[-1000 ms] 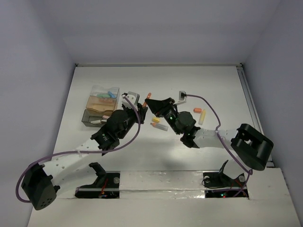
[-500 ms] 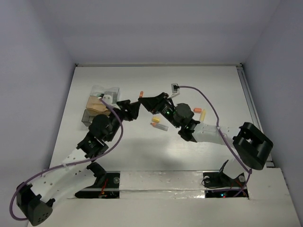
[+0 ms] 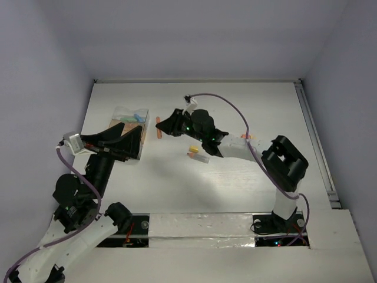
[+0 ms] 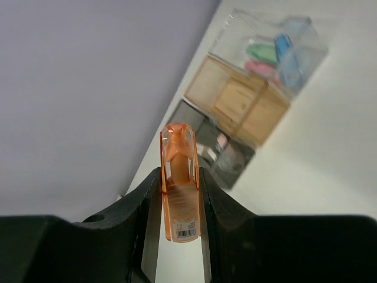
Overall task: Sort the stationery into containers
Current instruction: Place the pen in the storage box.
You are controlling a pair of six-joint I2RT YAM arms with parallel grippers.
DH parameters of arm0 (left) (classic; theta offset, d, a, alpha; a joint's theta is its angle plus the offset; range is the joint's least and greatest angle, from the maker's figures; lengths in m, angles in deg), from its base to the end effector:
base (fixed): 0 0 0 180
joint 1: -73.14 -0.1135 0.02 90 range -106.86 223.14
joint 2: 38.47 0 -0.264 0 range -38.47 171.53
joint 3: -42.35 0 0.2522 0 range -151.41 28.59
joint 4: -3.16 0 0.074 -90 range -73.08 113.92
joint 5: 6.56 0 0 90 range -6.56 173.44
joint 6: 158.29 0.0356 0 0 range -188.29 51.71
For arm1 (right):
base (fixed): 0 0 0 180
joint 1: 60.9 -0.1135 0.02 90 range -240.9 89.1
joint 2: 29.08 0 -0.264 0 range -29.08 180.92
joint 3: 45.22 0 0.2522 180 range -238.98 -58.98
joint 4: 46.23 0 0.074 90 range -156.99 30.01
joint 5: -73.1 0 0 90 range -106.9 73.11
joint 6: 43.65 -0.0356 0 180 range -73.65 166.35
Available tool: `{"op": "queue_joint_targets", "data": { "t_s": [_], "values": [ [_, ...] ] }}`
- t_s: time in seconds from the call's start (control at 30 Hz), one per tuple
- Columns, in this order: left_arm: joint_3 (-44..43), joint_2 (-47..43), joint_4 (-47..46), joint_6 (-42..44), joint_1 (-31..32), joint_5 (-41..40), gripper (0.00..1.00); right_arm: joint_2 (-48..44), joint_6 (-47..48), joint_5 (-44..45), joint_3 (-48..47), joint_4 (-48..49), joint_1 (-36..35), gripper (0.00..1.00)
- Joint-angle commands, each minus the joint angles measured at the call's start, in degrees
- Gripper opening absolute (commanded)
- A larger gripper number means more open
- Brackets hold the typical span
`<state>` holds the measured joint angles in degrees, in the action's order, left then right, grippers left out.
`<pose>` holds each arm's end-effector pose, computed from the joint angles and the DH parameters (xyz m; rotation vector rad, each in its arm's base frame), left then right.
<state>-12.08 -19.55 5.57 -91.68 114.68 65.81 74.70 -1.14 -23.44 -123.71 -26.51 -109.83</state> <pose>0.0565 -0.0357 0.4045 -0.1274 1.0535 -0.8772 0.2727 0.3191 0.2515 -0.1196 1.8558 1.3269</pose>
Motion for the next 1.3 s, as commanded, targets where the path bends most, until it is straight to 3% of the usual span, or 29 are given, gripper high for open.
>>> {"op": "queue_joint_targets", "data": {
  "t_s": [0.0, 0.2, 0.33, 0.47, 0.6, 1.27],
  "values": [
    [-7.21, -1.07, 13.59, 1.24, 0.03, -0.13, 0.99, 6.13, 8.97, -5.49, -13.73, -5.94, 0.15, 0.0],
    [-7.77, -7.13, 24.09, 2.74, 0.03, -4.16, 0.99, 21.34, 26.1, -11.11, -39.11, -22.97, 0.15, 0.0],
    [-4.0, -14.31, 24.19, 3.01, 0.03, -7.33, 0.99, 34.0, 36.65, -16.21, -64.13, -32.49, 0.15, 0.0],
    [-2.14, -17.59, 23.4, 3.8, 0.03, -8.73, 0.99, 43.85, 43.78, -18.16, -78.84, -37.52, 0.67, 0.0],
    [-0.82, -18.39, 23.57, 3.8, 0.03, -8.57, 0.99, 46.94, 46.16, -14.38, -78.89, -31.48, 1.2, 0.0],
    [-0.38, -18.04, 23.04, 4.41, 0.03, -6.72, 0.99, 57.05, 47.57, -3.03, -83.1, -18.8, 1.73, 0.0]
  ]
}}
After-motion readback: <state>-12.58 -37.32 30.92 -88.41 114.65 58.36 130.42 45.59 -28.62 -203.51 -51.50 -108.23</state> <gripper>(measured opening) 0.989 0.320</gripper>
